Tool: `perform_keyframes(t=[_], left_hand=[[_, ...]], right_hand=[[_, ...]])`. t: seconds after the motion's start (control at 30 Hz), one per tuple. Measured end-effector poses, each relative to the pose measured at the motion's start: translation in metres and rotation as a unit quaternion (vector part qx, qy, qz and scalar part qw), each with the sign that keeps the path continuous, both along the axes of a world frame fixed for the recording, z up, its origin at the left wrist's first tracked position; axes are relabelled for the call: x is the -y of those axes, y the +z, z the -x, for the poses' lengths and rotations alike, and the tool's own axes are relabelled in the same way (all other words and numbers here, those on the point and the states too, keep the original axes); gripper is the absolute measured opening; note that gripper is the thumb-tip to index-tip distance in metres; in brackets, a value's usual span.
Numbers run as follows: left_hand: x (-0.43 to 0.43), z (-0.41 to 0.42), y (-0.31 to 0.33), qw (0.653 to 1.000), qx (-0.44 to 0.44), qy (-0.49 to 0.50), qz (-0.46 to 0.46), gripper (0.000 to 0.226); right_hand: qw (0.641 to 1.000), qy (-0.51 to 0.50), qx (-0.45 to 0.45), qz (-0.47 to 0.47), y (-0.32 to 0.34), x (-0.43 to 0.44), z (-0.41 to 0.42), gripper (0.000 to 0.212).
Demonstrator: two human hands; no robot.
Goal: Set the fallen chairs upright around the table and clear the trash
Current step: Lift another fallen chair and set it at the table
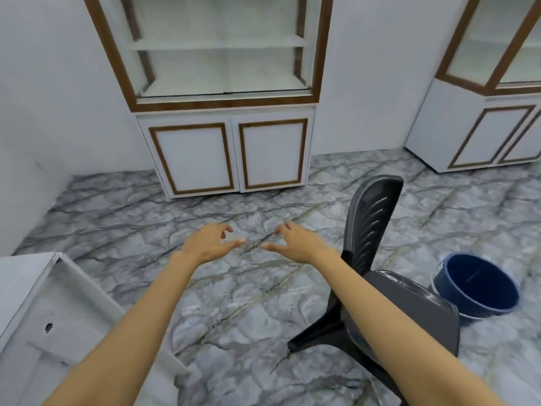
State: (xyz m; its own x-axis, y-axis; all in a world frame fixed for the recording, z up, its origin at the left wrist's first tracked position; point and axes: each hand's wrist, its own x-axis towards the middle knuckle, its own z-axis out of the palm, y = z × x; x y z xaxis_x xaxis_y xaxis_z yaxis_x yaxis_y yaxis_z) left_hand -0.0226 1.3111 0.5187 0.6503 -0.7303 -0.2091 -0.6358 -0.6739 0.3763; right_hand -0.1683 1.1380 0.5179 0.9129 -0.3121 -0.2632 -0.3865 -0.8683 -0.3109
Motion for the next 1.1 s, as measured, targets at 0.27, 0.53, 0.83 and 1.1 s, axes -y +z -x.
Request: perform_keyframes(t=[0.27,0.53,0.83,1.1], left_hand=[[0.098,-0.104,-0.020,0.998,0.022,-0.064,-0.011,0.068],[0.237,-0.216,-0.011,0.965,0.125,-0.229,0.023,0.084],[0.419,-0.242,-0.023,0.920,0.112,-0.373,0.050,0.063],[0.614,-0.248,-0.007,0.889,0.113,-0.439,0.059,0.060]], right_hand=[[0.999,-0.053,-0.008,0.009,-0.016,0.074,-0.100,0.070],[0.973,-0.231,-0.010,0.012,-0.022,0.173,-0.185,0.069],[0.923,-0.383,-0.009,0.029,-0.018,0.294,-0.192,0.065],[0.882,-0.470,-0.007,0.032,-0.011,0.447,-0.186,0.068]])
